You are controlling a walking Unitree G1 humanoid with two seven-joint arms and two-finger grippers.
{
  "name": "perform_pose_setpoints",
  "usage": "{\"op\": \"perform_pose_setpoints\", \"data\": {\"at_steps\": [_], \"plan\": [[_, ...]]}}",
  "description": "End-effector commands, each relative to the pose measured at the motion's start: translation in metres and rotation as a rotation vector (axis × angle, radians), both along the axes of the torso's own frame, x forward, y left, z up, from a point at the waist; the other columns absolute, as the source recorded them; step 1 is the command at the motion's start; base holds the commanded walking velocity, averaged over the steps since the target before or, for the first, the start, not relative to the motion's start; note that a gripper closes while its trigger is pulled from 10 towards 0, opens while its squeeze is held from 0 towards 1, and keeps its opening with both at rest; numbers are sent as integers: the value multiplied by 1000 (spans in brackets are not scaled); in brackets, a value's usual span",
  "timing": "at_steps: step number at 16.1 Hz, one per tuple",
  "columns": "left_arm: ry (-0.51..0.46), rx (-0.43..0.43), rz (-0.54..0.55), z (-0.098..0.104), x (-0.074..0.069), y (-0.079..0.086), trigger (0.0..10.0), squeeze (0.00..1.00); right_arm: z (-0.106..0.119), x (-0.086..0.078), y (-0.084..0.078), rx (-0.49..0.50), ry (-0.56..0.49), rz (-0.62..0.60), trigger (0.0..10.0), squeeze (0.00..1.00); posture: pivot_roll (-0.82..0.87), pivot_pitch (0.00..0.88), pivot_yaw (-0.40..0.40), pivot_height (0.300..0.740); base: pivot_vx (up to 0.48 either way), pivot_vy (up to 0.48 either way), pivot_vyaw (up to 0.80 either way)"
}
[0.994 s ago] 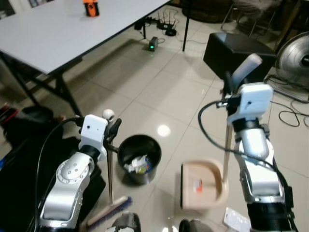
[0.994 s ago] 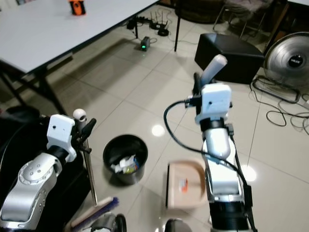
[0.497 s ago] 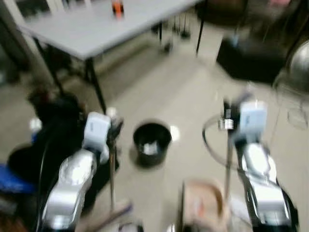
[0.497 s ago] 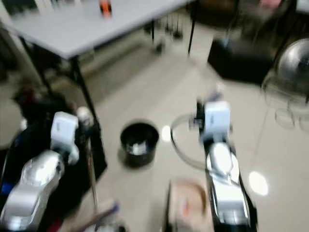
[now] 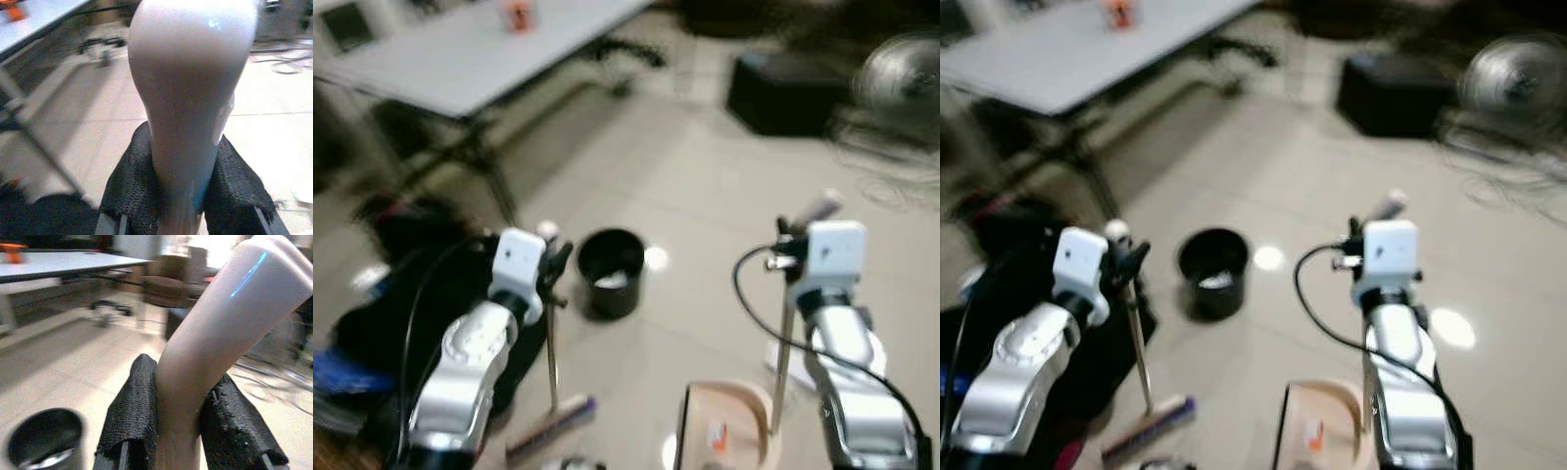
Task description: Sweep floor
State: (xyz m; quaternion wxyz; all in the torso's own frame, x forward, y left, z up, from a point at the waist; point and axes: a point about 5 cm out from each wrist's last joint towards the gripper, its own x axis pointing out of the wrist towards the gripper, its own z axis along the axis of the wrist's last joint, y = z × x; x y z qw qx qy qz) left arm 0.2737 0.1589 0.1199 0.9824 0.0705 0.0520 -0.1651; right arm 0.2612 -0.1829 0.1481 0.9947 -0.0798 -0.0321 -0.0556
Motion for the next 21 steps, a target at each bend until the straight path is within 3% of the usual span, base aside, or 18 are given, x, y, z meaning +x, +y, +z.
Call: {"op": "perform_pose_setpoints", "data": {"at_steps": [1, 4, 8, 14, 17, 21], "plan": [[-31, -7, -17, 8, 3, -2, 10000, 0, 6, -2, -3, 4, -15, -22, 10000, 0, -52, 56, 71, 740, 0, 0, -800], [-41, -19, 7, 7, 4, -1, 10000, 0, 22, -6, -1, -75, -95, 14, 10000, 0, -64, 48, 72, 740, 0, 0, -800], [-82, 5, 8, 9, 2, -3, 10000, 0, 34, -9, 5, -84, -166, 44, 10000, 0, -69, 39, 68, 740, 0, 0, -800], [-122, 1, -8, 18, 6, -10, 10000, 0, 43, -7, 4, -51, -194, 6, 10000, 0, -75, 36, 67, 740, 0, -446, -788], [-130, -2, 1, 20, 7, -11, 10000, 0, 42, -3, 5, -51, -164, 14, 10000, 0, -77, 42, 63, 740, 0, -471, 0], [-106, -15, 27, 21, 12, -10, 10000, 0, 42, 2, 5, -32, -154, 21, 10000, 0, -75, 45, 58, 740, 0, 238, 0]]}}
